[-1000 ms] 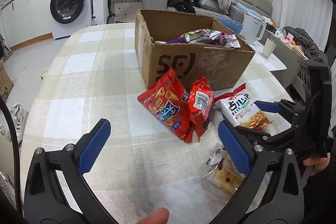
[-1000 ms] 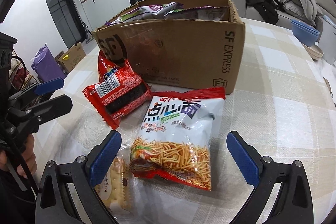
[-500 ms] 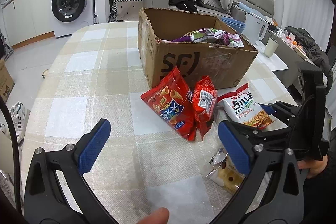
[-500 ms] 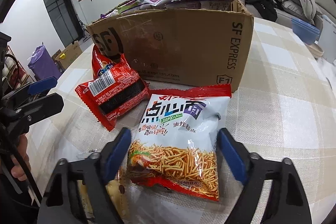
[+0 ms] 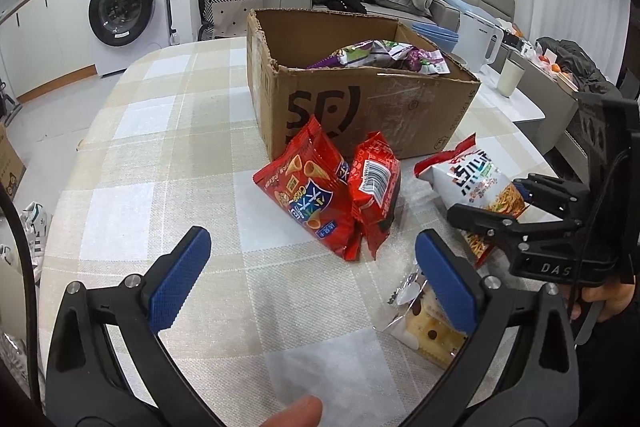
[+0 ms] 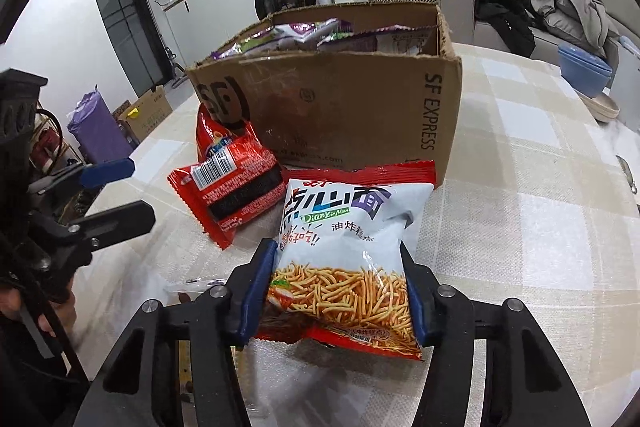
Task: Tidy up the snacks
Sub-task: 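Grasp the white noodle-snack bag with the right tool, then lift the noodle-snack bag with the right tool while the left approaches the cracker pack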
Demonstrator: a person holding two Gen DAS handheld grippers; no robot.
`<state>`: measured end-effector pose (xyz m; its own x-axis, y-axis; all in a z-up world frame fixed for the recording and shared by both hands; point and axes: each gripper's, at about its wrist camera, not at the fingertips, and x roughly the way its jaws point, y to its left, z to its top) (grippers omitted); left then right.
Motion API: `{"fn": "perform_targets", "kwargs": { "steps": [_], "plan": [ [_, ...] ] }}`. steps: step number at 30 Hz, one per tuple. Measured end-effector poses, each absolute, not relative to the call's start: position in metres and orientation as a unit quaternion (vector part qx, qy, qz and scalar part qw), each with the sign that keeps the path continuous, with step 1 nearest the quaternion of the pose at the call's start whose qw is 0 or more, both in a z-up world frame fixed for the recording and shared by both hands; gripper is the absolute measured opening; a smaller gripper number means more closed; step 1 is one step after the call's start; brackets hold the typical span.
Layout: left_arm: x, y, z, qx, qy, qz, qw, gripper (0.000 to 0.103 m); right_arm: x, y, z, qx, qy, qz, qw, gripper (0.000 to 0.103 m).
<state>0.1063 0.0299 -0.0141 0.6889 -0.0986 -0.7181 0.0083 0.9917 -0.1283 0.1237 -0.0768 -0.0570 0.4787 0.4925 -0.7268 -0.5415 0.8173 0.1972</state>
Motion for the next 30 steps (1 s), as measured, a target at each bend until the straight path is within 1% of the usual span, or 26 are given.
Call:
{"fn": "perform_targets", "kwargs": {
  "steps": [8,16,30],
  "plan": [
    [0.102,0.023,-0.014,-0.045,0.397,-0.055,0.915,0.102,0.116,-0.096,-0.036,-0.004,0.389,0.329,0.860,0.057],
    [0.089,-0.010,-0.011,0.016,0.395,-0.107,0.912,0.102,0.105,-0.109,-0.015,0.018,0.345,0.350,0.870,0.057],
    [0.075,-0.056,-0.040,0.054,0.446,-0.198,0.871,0.102,0.106,-0.116,-0.012,0.015,0.344,0.344,0.874,0.057]
  ]
}}
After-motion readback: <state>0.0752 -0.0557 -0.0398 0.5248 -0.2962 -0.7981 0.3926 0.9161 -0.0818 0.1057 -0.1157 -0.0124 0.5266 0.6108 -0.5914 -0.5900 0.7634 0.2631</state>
